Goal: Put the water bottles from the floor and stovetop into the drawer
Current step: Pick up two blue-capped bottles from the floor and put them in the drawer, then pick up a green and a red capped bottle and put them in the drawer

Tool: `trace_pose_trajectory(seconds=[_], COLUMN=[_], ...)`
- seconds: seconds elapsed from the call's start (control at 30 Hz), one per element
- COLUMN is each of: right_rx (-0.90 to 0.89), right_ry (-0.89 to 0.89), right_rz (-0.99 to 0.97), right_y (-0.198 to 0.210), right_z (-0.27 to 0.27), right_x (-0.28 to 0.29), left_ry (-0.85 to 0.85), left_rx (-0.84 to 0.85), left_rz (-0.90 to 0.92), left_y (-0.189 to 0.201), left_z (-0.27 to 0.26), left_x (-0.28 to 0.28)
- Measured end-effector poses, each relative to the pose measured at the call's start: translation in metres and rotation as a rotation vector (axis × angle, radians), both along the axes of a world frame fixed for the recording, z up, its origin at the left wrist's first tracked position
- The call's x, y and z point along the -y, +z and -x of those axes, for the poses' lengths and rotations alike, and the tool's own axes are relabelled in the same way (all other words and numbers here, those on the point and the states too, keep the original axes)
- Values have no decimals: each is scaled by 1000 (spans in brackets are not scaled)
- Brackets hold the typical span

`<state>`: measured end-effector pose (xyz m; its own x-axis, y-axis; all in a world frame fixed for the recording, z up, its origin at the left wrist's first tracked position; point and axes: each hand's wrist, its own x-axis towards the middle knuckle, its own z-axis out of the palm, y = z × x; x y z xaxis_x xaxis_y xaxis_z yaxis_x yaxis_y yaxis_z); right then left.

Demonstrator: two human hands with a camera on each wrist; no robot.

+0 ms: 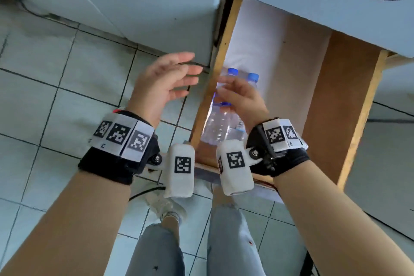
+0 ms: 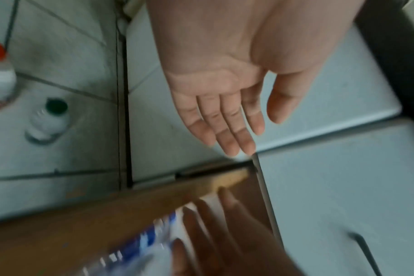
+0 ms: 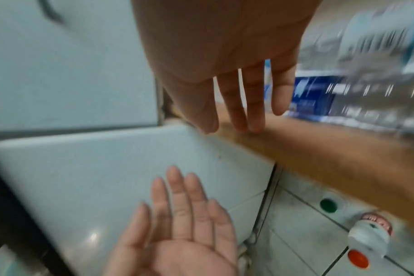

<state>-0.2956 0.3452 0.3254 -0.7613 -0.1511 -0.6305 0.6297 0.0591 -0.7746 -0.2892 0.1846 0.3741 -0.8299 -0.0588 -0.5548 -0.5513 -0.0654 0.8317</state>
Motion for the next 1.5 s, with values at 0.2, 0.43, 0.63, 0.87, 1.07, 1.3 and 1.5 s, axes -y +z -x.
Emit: trace_pose_trajectory(seconds=[0.2,0.43,0.63,0.87,1.07,1.3,1.5], right_rx=[-254,-87,53,2,-171,-79,-27], right_ry=[148,356,560,819,825,710,464], right_rz=[52,-100,-493,-609,-441,-414,-332], right_y=[38,-49,-218,-349,-375,-325,-206], right_z=[-42,-96,-125,-128,-129,-134,-150], right_x=[129,237,240,239,259,258,235], left_ry=[183,324,417,296,346,444,509], left_rx=[-11,87,278,464,220,279,221], left_rz=[118,159,174,282,273,166,223], left_y=[11,-62,-220,-373,-398,-344,-233], left_z=[-71,-136,-183,-218,-215,-221,-223], left_x=[121,219,256,262,264,258,255])
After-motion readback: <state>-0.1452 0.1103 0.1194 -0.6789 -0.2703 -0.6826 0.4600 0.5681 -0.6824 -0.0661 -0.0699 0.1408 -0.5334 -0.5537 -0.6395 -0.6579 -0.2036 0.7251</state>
